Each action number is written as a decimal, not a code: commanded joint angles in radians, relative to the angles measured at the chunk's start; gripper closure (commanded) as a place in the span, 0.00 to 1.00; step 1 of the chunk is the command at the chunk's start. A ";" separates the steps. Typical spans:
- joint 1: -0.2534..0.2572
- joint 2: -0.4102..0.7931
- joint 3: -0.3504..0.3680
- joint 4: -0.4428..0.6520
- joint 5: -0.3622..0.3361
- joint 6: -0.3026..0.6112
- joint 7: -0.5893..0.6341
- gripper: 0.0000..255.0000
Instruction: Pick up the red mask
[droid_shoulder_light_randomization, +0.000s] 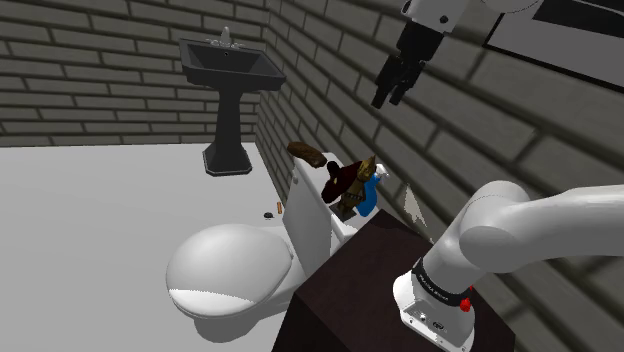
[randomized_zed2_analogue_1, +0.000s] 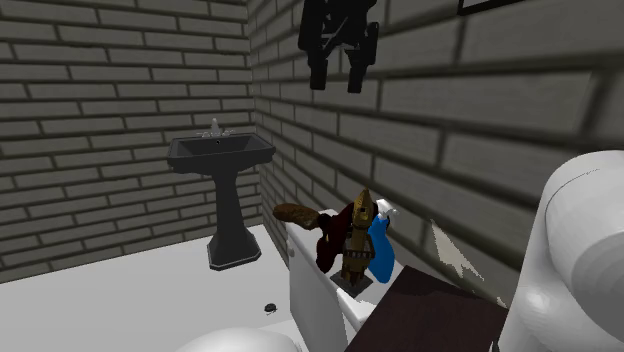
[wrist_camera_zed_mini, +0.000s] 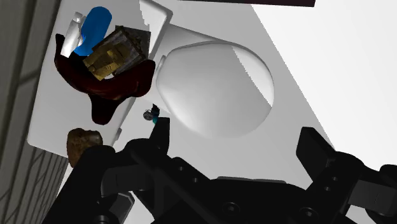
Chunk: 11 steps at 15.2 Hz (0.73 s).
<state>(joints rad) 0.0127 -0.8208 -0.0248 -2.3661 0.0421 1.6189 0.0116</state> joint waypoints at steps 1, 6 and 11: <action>0.000 0.000 0.000 0.000 0.000 0.000 0.000 0.00; -0.027 0.071 -0.065 -0.084 -0.019 0.155 -0.049 0.00; -0.048 0.178 -0.133 -0.138 -0.028 0.315 -0.102 0.00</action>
<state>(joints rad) -0.0345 -0.6702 -0.1483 -2.4995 0.0121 1.8998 -0.0846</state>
